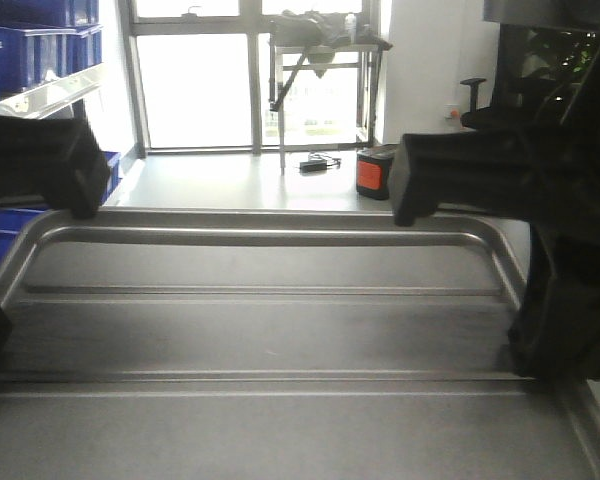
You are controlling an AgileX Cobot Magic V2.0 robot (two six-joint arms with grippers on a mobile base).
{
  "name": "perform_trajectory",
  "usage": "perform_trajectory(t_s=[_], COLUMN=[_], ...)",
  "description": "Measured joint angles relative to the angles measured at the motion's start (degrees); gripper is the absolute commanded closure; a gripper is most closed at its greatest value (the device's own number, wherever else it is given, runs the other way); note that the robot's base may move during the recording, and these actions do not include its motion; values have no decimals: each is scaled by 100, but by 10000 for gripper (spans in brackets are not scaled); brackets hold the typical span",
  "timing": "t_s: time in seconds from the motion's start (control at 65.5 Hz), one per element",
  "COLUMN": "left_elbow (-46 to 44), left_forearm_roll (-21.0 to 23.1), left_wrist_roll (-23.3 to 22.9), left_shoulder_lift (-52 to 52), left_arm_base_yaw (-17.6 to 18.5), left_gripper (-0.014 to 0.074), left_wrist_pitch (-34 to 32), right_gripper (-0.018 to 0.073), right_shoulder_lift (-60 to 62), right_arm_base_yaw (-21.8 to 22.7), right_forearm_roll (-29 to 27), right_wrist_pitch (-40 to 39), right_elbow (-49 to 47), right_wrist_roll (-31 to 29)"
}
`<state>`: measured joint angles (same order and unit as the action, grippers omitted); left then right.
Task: Grab silver tray and place in blue box
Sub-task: 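Hold the tray level in both grippers while the base turns to the blue bin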
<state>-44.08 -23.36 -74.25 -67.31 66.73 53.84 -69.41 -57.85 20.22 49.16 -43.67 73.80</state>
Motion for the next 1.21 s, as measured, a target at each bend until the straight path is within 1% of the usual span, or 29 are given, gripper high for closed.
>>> perform_trajectory(t_s=[1.206], left_elbow=[0], left_forearm_roll=[0], left_wrist_roll=[0], left_shoulder_lift=[0], left_arm_base_yaw=[0], left_gripper=[602], left_wrist_pitch=[-13], right_gripper=[501], right_shoulder_lift=[0], right_arm_base_yaw=[0], right_forearm_roll=[0], right_wrist_pitch=[12], right_elbow=[0], right_wrist_roll=[0])
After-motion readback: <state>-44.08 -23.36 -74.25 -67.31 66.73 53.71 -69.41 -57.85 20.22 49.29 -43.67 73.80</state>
